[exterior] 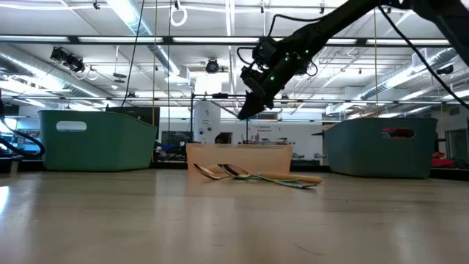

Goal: Pick & Place Kitchen Items
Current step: Put the silver knife into the orange bin, then put the blue spoon into the green bin

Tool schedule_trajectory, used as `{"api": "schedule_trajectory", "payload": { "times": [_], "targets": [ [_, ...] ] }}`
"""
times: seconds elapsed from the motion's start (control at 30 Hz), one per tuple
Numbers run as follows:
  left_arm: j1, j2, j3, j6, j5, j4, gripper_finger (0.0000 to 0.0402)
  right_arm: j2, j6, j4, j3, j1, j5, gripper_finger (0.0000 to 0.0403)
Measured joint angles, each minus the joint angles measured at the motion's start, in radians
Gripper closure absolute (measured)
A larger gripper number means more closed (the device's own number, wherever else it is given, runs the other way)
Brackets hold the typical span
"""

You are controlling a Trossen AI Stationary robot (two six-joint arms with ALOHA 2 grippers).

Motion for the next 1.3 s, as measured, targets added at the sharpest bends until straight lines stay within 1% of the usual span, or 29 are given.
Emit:
{"api": "schedule_trajectory", "payload": {
  "times": [0.1, 0.37, 0.9, 1.0, 1.2, 1.3],
  "targets": [
    [0.000, 0.000, 0.000, 0.003, 0.000, 0.000, 0.0317, 0.031, -0.005, 0.007, 0.000, -0.009, -0.036, 0.0353],
    [0.000, 0.000, 0.000, 0.002, -0.017, 0.003, 0.0317, 0.081, -0.004, 0.008, 0.000, -0.020, -0.038, 0.0353],
    [0.000, 0.000, 0.000, 0.002, -0.026, 0.002, 0.0317, 0.087, 0.009, 0.000, 0.000, -0.018, -0.039, 0.0352],
    [0.000, 0.000, 0.000, 0.002, -0.026, 0.003, 0.0317, 0.087, 0.010, 0.000, 0.000, -0.018, -0.039, 0.0343],
    [0.000, 0.000, 0.000, 0.002, -0.026, 0.002, 0.0317, 0.087, 0.024, 0.001, 0.000, -0.018, -0.038, 0.0312],
    [0.000, 0.000, 0.000, 0.002, -0.026, 0.002, 0.0317, 0.087, 0.033, 0.001, 0.000, -0.018, -0.038, 0.0305]
  ]
}}
